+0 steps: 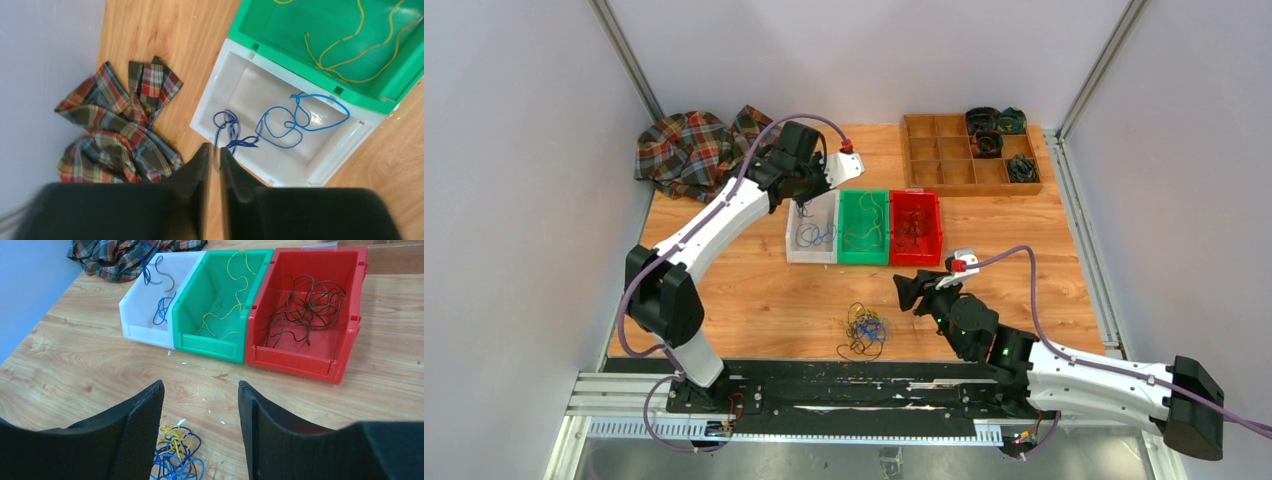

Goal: Untangle the cables

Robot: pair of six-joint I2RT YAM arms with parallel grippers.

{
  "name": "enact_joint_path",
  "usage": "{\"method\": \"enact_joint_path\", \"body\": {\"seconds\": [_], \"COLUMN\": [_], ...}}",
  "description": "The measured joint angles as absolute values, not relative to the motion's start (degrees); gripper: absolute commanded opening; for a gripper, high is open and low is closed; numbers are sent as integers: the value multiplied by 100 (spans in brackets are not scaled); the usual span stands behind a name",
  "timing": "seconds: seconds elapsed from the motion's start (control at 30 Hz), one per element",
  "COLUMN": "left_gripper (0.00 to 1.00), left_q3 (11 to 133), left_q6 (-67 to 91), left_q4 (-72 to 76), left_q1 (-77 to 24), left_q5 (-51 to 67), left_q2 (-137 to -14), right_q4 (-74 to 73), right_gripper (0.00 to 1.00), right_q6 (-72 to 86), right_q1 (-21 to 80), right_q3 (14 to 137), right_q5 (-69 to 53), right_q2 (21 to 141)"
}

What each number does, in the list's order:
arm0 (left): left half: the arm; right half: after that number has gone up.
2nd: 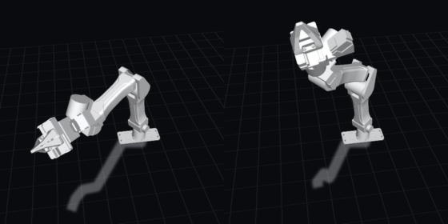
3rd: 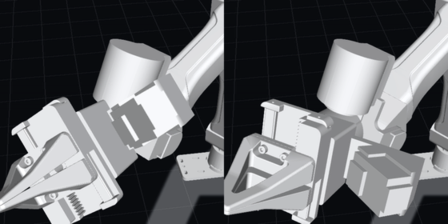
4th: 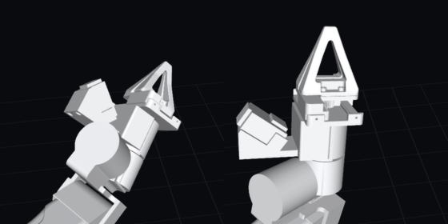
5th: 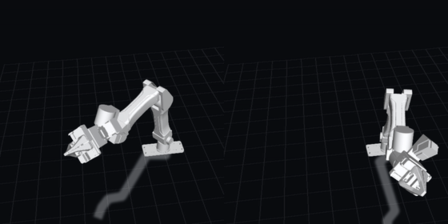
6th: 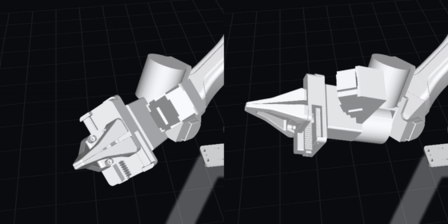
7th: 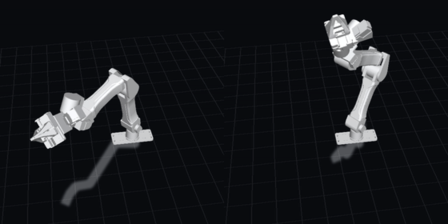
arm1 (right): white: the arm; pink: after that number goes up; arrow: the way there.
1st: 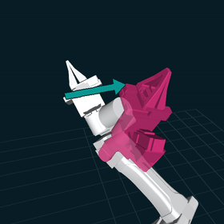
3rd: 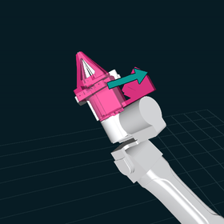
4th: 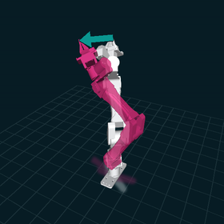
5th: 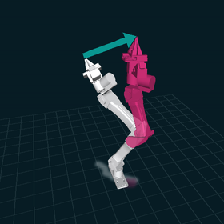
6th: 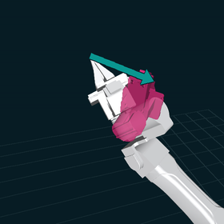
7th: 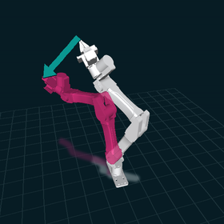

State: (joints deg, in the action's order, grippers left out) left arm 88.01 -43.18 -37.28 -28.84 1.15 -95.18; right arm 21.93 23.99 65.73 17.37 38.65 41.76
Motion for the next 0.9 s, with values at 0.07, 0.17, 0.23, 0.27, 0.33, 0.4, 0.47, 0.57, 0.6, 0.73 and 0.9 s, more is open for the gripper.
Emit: {"method": "enact_joint_path", "body": {"seconds": [0.07,0.17,0.23,0.27,0.33,0.4,0.47,0.57,0.6,0.73,0.9], "left_gripper": [40,47,52,53,56,65,77,81,81,81,80], "left_q3": [8733,8731,8731,8731,8739,8801,8925,9063,9048,8573,7380], "left_q6": [-4311,-4335,-4333,-4331,-4318,-4303,-4292,-4292,-4289,-4303,-4123], "left_q4": [-3682,-3610,-3594,-3590,-3597,-3632,-3734,-3968,-4115,-4622,-5098], "left_q1": [-2882,-2882,-2877,-2871,-2860,-2845,-2825,-2816,-2825,-3063,-4027], "left_q5": [86,97,110,115,137,196,329,731,926,1452,2134], "left_q2": [-9605,-9760,-9826,-9839,-9843,-9843,-9843,-9789,-9727,-9238,-8479], "right_q4": [2193,2193,2191,2191,2189,2161,2139,2088,2062,1907,1608], "right_gripper": [57,57,57,57,57,57,58,59,59,59,59], "right_q6": [2399,2399,2397,2394,2390,2366,2351,2333,2335,2355,2475], "right_q1": [6543,6519,6514,6510,6497,6484,6484,6484,6484,6484,6479], "right_q3": [1737,1737,1737,1737,1737,1737,1737,1737,1737,1737,1734], "right_q5": [3865,3863,3863,3863,3863,3863,3859,3846,3826,3763,3741], "right_q2": [4187,4202,4211,4211,4209,4200,4187,4176,4178,4178,4071]}}
